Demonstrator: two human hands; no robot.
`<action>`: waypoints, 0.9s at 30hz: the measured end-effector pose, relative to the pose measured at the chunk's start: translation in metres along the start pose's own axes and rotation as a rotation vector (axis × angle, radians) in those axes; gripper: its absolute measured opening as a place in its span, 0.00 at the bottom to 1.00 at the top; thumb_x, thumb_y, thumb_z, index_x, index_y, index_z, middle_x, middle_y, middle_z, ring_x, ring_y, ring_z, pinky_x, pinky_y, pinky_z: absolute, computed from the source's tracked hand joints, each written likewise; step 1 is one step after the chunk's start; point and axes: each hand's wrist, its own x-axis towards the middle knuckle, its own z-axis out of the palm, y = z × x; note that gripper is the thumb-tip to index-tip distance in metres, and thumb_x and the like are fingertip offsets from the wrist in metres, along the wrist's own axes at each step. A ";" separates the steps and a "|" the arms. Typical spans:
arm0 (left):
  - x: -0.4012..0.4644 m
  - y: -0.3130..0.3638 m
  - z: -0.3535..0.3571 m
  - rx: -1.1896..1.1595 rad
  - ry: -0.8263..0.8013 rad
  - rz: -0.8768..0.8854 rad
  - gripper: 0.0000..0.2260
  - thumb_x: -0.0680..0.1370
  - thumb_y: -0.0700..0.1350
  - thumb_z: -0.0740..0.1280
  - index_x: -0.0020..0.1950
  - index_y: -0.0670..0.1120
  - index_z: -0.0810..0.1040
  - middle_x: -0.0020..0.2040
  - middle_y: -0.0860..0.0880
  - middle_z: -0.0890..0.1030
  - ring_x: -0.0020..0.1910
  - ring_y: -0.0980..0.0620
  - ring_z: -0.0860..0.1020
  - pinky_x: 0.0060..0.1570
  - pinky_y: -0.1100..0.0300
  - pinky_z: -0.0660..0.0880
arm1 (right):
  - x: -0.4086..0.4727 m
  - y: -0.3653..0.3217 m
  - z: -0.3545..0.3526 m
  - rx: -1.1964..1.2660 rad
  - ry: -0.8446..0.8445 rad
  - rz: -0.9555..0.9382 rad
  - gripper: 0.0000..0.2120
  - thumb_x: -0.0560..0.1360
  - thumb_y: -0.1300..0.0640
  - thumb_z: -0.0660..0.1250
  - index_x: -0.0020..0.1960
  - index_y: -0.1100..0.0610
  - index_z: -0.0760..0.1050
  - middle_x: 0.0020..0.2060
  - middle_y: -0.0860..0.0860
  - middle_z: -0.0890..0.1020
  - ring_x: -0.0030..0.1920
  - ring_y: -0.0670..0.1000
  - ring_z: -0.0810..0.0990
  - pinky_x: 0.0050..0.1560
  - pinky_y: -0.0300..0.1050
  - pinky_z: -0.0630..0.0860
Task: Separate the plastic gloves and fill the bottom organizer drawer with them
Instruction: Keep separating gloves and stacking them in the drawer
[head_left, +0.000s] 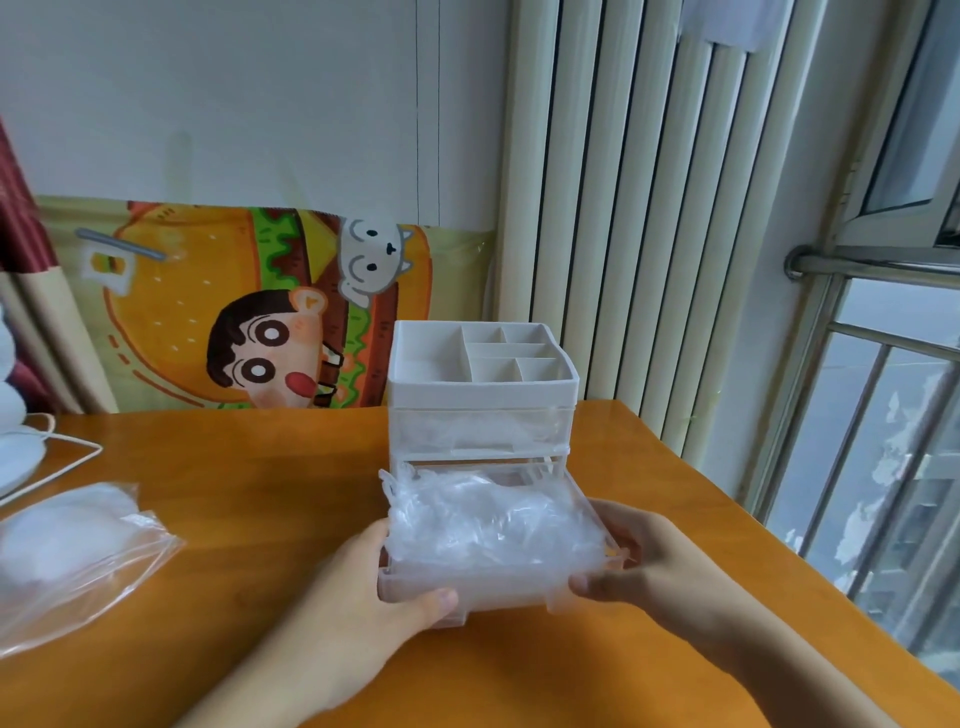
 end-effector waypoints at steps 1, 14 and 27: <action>0.001 -0.002 0.001 -0.004 0.005 0.006 0.28 0.71 0.54 0.80 0.67 0.62 0.74 0.58 0.67 0.83 0.54 0.70 0.81 0.49 0.75 0.74 | 0.001 0.002 0.001 0.009 0.000 -0.001 0.29 0.73 0.61 0.80 0.71 0.47 0.78 0.61 0.47 0.86 0.62 0.50 0.85 0.65 0.54 0.81; 0.013 -0.004 0.002 -0.016 0.048 0.055 0.25 0.70 0.59 0.79 0.65 0.65 0.74 0.58 0.72 0.81 0.56 0.71 0.79 0.50 0.74 0.72 | 0.016 0.013 -0.009 0.048 -0.020 -0.075 0.27 0.75 0.57 0.79 0.71 0.47 0.78 0.61 0.47 0.86 0.62 0.50 0.85 0.66 0.52 0.79; 0.060 -0.043 -0.004 -0.192 -0.141 0.048 0.52 0.55 0.67 0.84 0.70 0.67 0.56 0.70 0.62 0.72 0.70 0.54 0.75 0.70 0.51 0.75 | 0.057 0.042 -0.019 0.212 -0.151 -0.022 0.45 0.63 0.52 0.84 0.74 0.49 0.64 0.69 0.44 0.78 0.68 0.54 0.81 0.63 0.56 0.81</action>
